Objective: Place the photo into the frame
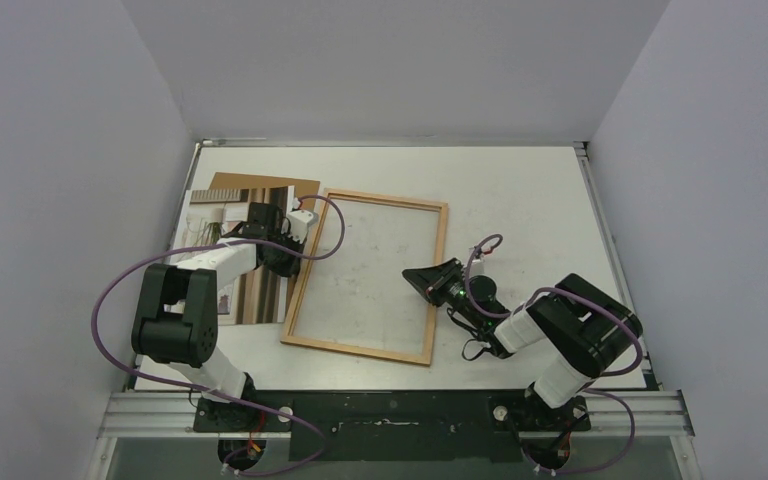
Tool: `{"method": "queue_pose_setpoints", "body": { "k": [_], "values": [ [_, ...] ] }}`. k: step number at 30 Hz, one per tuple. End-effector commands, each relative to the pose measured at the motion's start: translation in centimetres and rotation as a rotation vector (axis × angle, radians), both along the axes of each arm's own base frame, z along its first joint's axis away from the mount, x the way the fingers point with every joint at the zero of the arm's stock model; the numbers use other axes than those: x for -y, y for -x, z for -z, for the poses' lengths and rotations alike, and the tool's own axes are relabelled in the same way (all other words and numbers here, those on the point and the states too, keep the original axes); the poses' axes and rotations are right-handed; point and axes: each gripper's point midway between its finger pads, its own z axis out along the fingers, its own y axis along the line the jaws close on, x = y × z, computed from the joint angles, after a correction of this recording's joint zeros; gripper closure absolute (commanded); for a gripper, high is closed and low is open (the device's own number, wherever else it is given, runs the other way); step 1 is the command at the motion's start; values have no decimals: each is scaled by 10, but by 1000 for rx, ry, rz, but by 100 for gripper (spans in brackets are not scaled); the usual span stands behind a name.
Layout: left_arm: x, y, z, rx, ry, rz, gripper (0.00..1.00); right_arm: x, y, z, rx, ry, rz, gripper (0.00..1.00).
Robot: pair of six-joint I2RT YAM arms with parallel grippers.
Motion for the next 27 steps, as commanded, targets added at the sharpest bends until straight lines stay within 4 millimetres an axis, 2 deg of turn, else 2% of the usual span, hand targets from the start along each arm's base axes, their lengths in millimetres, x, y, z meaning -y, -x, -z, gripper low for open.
{"method": "queue_pose_setpoints", "body": {
  "k": [1, 4, 6, 22, 27],
  "values": [
    [22, -3, -21, 38, 82, 50, 100, -18, 7, -71, 176, -192, -79, 95],
    [22, -4, -21, 35, 83, 48, 100, -20, 9, -85, 213, -215, -94, 95],
    [22, -4, -21, 36, 83, 50, 100, -22, 10, -86, 223, -208, -104, 95],
    [22, -5, -21, 37, 83, 50, 100, -22, 7, -37, 141, -72, -99, 95],
    [24, -5, -21, 36, 88, 53, 100, -20, 3, -29, 137, 7, -90, 95]
  ]
}}
